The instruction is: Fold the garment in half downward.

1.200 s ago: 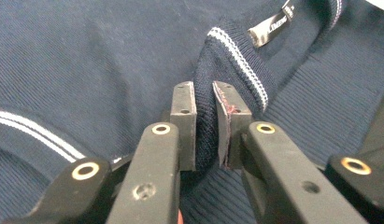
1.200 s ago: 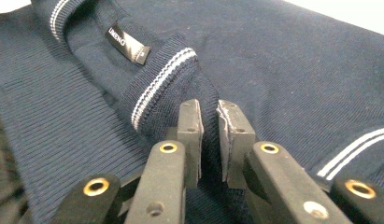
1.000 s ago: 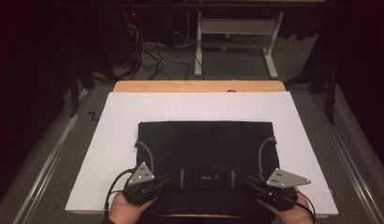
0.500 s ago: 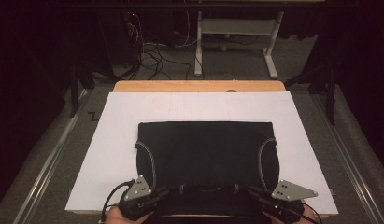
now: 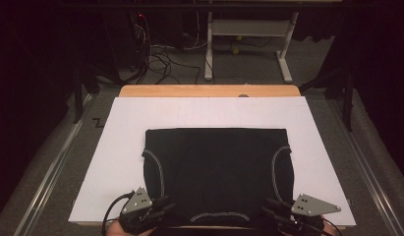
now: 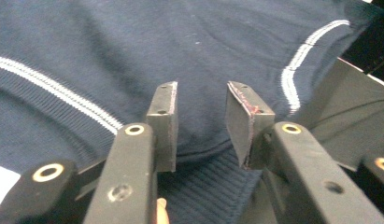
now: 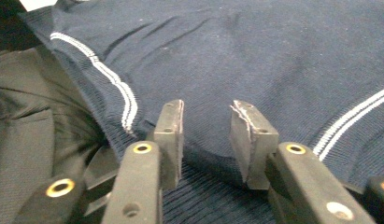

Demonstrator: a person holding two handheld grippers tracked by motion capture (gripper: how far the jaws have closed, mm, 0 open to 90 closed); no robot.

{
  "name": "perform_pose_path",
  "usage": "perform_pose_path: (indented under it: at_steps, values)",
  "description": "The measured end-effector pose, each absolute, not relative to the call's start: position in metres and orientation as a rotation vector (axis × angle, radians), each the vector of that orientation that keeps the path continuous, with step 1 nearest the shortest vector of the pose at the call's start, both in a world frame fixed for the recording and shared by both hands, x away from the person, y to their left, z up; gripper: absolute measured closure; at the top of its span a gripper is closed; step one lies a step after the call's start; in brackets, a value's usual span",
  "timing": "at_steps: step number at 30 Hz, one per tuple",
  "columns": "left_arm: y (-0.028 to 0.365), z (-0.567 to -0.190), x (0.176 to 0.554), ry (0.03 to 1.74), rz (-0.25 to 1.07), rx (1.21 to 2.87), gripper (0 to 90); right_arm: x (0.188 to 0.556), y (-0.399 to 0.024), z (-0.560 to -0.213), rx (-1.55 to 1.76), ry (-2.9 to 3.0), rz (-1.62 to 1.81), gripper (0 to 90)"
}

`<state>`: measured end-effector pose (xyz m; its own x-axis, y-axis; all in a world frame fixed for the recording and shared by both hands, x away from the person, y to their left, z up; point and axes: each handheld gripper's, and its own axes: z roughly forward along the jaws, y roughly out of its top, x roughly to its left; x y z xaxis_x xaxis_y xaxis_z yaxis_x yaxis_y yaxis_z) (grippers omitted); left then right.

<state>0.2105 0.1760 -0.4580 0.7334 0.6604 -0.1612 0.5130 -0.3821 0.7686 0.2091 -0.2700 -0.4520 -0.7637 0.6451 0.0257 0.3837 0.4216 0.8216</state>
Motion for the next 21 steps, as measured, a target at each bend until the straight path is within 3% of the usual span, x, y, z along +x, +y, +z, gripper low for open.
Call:
perform_pose_path:
  at_steps: [8, 15, 21]
  values:
    - [0.188, -0.463, 0.221, 0.951, 0.250, 2.018, 44.7, 0.219, -0.276, -0.455, 0.983, 2.340, 1.278, 54.9]
    - [0.197, -0.467, 0.234, 0.967, 0.281, 1.997, 42.4, 0.229, -0.281, -0.455, 1.042, 2.276, 1.270, 42.9]
    - [0.206, -0.468, 0.241, 0.988, 0.292, 1.958, 34.6, 0.240, -0.282, -0.455, 1.084, 2.218, 1.262, 34.1]
